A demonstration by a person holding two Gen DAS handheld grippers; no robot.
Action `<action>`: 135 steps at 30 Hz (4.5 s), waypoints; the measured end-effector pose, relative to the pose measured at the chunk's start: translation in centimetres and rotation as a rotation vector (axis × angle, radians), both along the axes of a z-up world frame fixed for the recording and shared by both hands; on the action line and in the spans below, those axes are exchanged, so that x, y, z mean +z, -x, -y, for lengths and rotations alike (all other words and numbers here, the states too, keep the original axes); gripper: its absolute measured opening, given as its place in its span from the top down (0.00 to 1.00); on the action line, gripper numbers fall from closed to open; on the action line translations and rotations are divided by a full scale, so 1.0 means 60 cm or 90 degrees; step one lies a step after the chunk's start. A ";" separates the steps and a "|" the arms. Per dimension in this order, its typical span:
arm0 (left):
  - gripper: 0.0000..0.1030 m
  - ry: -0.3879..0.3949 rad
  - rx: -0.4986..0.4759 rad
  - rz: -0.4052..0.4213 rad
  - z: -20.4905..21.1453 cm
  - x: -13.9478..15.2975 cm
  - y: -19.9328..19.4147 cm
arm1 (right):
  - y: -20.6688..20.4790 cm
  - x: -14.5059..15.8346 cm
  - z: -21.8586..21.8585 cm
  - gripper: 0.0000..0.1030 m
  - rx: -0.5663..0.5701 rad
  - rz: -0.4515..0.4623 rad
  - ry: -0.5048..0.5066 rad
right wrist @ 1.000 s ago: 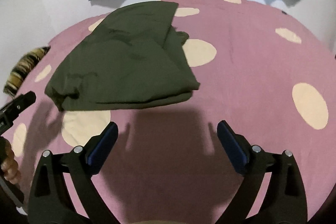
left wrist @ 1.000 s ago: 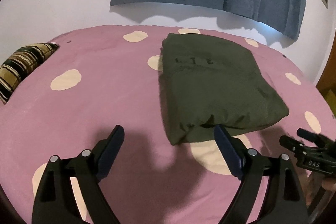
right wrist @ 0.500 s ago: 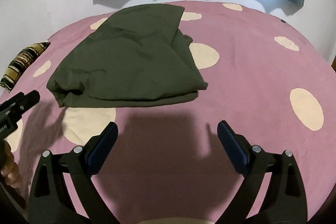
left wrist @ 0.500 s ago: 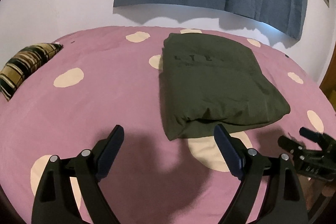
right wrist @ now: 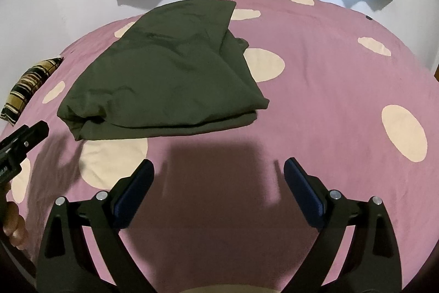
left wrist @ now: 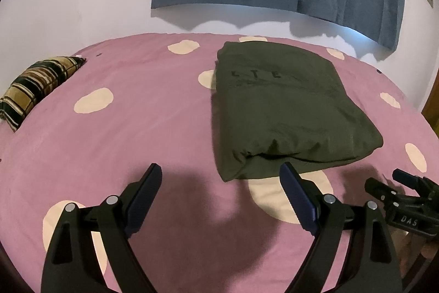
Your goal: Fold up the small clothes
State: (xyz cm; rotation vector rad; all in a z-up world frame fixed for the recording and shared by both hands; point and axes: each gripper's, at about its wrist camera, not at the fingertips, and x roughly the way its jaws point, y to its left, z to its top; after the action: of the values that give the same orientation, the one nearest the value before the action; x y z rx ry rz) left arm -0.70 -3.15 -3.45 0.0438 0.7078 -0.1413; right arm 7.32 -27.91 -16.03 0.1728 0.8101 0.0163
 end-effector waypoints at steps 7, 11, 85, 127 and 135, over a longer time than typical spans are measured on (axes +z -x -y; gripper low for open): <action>0.16 0.006 0.007 -0.001 -0.001 0.001 -0.001 | 0.001 -0.003 -0.003 0.07 -0.001 -0.005 0.000; 0.16 0.008 0.011 0.000 -0.001 0.003 0.000 | 0.002 -0.004 -0.003 0.07 -0.001 -0.007 0.001; 0.05 0.023 0.389 -0.139 -0.346 -0.099 -0.580 | -0.521 -0.057 0.465 0.02 -0.267 -0.062 0.000; 0.05 0.010 0.386 -0.146 -0.346 -0.103 -0.586 | -0.547 -0.054 0.444 0.02 -0.262 -0.085 0.052; 0.04 0.008 0.386 -0.147 -0.347 -0.098 -0.588 | -0.550 -0.057 0.448 0.02 -0.261 -0.085 0.053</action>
State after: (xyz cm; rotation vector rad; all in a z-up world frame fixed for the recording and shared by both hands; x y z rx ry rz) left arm 34.58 17.70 -9.36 -0.2021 0.9207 0.4358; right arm 40.33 -54.81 -19.44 0.2607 0.8940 -0.4184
